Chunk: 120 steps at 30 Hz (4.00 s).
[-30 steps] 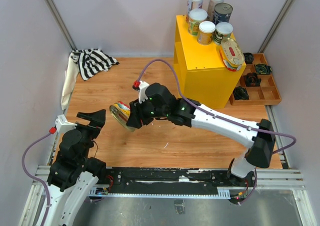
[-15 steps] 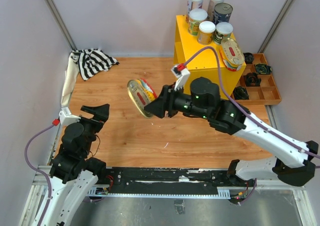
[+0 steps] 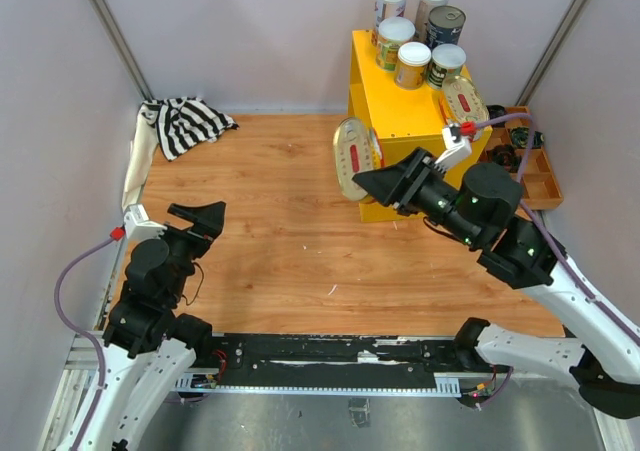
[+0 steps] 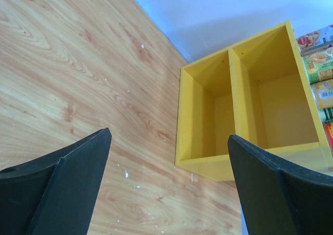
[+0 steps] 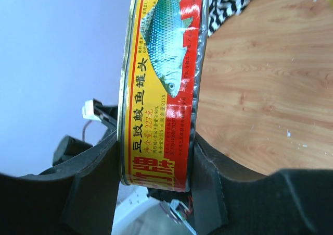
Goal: Place and organize the canned foods onto the counter
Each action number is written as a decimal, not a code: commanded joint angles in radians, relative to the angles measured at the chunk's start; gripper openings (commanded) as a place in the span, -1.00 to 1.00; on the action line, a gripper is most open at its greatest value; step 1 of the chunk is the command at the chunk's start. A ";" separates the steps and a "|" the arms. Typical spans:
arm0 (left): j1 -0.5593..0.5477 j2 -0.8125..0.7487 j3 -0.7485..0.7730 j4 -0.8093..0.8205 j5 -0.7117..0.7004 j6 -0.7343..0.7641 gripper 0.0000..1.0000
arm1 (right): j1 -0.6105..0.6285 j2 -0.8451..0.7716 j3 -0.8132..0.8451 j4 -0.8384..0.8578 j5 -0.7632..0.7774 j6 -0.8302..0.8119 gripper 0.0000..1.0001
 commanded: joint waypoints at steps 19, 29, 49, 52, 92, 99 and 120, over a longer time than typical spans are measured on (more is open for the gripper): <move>0.008 0.077 0.002 0.114 0.073 0.042 0.98 | -0.578 -0.105 -0.133 0.219 -0.362 0.424 -0.98; 0.008 0.123 0.012 0.151 0.098 0.052 0.97 | -0.673 -0.034 -0.202 0.385 -0.494 0.539 -0.99; 0.008 0.186 0.030 0.266 0.198 0.081 0.96 | -0.762 0.032 -0.194 0.392 -0.536 0.565 -0.64; 0.008 0.199 0.035 0.278 0.211 0.084 0.97 | -0.768 0.046 -0.191 0.410 -0.543 0.578 -0.51; 0.009 0.239 0.087 0.324 0.263 0.112 0.96 | -0.790 0.044 -0.175 0.321 -0.522 0.542 -0.06; 0.008 0.240 0.090 0.318 0.265 0.117 0.96 | -0.802 0.053 -0.185 0.335 -0.537 0.547 -0.38; 0.008 0.260 0.099 0.327 0.276 0.131 0.96 | -0.807 0.105 -0.183 0.387 -0.636 0.564 0.20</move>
